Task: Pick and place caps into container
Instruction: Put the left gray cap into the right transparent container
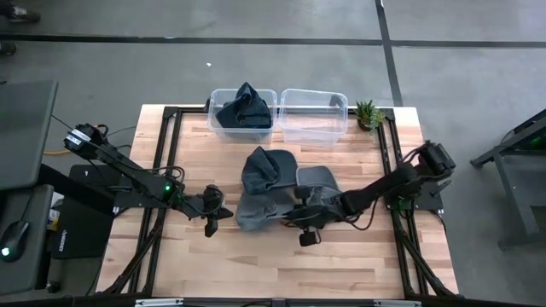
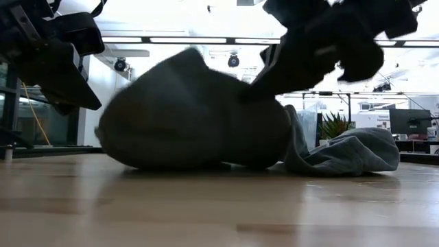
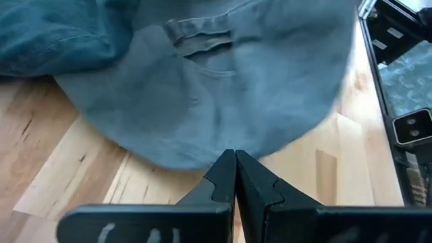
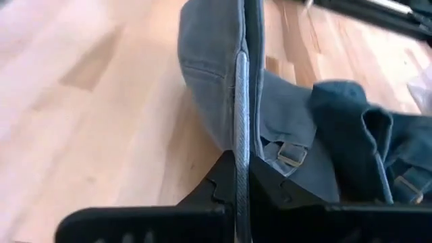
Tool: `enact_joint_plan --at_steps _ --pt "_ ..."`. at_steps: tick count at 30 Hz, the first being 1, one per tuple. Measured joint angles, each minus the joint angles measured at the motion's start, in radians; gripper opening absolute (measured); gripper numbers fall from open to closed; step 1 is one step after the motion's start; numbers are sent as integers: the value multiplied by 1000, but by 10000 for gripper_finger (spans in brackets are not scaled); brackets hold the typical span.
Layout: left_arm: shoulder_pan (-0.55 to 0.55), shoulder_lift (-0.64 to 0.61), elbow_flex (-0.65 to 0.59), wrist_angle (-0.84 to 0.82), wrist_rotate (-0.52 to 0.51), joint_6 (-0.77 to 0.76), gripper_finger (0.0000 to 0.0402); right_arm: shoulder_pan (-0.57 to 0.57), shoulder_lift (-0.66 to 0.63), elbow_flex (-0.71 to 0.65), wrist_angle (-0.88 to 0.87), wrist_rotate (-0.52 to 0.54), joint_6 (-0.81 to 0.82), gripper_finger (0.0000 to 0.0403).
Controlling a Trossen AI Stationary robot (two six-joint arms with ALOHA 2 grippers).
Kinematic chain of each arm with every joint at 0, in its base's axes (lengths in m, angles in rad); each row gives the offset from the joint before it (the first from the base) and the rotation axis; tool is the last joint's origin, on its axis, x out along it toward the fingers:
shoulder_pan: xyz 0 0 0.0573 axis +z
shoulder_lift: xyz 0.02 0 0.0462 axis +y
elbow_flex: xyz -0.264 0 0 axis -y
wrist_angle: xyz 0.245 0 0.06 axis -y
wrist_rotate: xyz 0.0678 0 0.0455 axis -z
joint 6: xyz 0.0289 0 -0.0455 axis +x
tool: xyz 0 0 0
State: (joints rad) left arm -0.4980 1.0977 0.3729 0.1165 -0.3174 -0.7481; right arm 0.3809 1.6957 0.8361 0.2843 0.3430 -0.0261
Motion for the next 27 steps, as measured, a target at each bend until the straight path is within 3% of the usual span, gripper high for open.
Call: enact_joint_plan --at_steps 5,12,17,21,27 --pt "0 0 0 9 12 1 1 41 -88 -1 -32 4 3 6" --pt "0 0 0 10 1 1 1 95 -229 -1 -63 140 -63 6" --pt "0 0 0 17 -3 1 1 108 -316 -1 -62 292 -162 6" --pt "0 0 0 17 -4 1 1 101 -362 0 -37 488 -261 6" --pt "0 0 0 17 -8 2 1 25 -413 1 -23 682 -381 6"
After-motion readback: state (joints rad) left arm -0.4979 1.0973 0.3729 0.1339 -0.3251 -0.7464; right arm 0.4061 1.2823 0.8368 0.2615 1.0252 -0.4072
